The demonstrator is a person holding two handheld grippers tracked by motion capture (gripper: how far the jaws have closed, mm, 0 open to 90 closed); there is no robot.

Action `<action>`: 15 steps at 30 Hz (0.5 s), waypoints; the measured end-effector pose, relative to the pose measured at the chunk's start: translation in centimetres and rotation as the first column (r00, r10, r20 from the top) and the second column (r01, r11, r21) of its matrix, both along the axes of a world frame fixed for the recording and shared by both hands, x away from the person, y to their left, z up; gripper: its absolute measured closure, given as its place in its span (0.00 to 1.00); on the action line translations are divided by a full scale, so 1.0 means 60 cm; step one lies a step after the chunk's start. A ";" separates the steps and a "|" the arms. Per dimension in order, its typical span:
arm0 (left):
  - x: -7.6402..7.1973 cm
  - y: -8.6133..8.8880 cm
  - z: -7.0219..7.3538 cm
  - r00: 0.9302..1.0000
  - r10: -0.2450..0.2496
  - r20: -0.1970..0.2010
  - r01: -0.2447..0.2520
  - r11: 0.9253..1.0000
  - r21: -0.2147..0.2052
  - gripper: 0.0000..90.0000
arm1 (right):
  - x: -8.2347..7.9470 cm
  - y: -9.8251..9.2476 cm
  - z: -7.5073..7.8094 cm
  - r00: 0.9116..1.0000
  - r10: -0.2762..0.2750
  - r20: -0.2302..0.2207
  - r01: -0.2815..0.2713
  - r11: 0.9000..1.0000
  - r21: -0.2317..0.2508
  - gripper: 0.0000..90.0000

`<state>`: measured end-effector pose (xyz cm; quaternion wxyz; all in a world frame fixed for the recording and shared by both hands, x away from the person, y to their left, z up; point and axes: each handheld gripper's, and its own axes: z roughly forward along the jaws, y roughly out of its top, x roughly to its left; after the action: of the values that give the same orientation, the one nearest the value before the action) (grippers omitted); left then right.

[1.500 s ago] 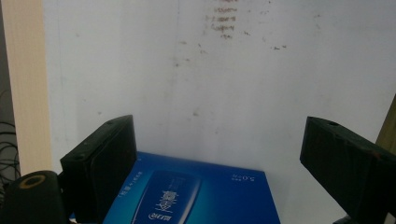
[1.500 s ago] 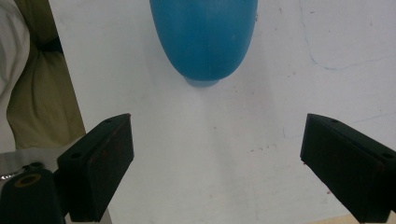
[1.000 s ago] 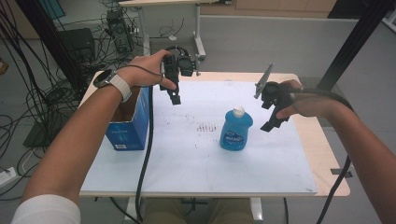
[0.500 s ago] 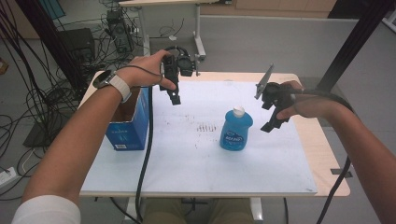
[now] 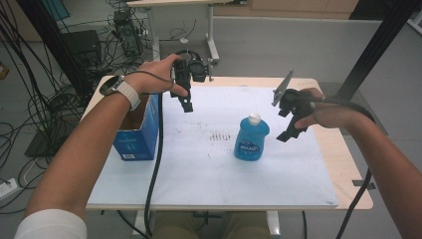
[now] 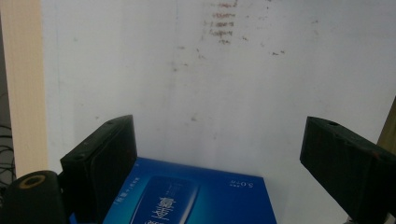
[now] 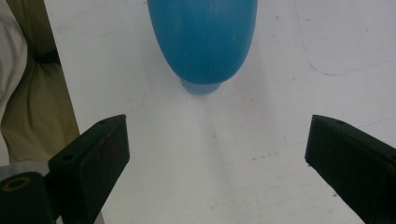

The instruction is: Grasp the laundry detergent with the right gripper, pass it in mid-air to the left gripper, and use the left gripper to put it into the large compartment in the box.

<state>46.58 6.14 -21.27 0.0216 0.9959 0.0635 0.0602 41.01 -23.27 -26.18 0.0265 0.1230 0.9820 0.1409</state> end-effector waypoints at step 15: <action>-0.001 0.005 -0.006 1.000 0.005 -0.003 -0.005 1.000 -0.004 0.12 | 0.000 0.005 -0.015 1.000 0.005 0.008 -0.005 0.999 0.036 0.07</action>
<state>46.54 6.45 -21.66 0.0233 0.9958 0.0663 0.0584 41.01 -22.95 -27.07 0.0277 0.1205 0.9795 0.1589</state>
